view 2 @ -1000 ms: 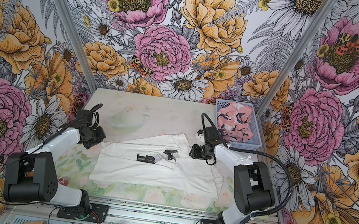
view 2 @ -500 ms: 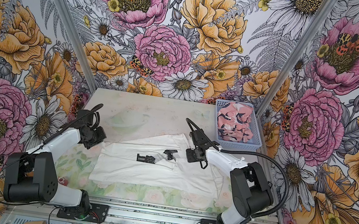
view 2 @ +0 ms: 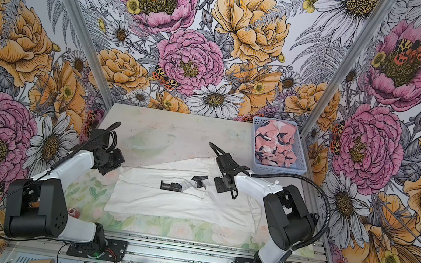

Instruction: Fold and stack the mixed laundry pile

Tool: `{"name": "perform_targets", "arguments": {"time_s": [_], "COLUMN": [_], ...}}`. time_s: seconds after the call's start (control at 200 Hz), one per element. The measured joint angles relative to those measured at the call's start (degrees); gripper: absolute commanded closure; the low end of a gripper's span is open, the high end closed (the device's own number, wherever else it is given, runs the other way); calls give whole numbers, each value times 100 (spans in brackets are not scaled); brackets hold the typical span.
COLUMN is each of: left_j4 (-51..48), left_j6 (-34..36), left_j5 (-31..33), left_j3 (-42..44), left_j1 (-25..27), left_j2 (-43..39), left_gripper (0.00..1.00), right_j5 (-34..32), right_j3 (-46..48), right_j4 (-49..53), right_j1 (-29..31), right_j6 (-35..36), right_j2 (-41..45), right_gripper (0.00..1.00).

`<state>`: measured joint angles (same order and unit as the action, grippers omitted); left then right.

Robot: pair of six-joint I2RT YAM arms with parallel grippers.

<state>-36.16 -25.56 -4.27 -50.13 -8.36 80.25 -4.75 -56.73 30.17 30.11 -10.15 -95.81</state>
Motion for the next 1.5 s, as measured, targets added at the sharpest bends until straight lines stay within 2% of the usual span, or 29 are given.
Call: {"name": "perform_targets", "arguments": {"time_s": [0.605,0.841,0.926,1.051,1.291,1.496], "left_j4": [20,20,20,20,22,13], "left_j6": [0,0,0,0,0,2], "left_j5": [0,0,0,0,0,-7], "left_j3": [96,96,96,96,96,33], "left_j1": [-7,-7,-7,-7,-7,-7], "left_j2": [-2,-2,-2,-2,-2,11], "left_gripper": [100,100,100,100,100,100], "right_j5": [-177,-439,-514,-555,-555,-713], "right_j3": [-245,-247,-249,-291,-369,-1051], "right_j4": [37,37,37,37,197,723], "right_j1": [181,197,197,199,201,155], "right_j6": [127,127,129,157,254,431], "right_j2": [-356,-433,-459,-509,-507,-326], "right_gripper": [72,75,80,100,100,100]}}
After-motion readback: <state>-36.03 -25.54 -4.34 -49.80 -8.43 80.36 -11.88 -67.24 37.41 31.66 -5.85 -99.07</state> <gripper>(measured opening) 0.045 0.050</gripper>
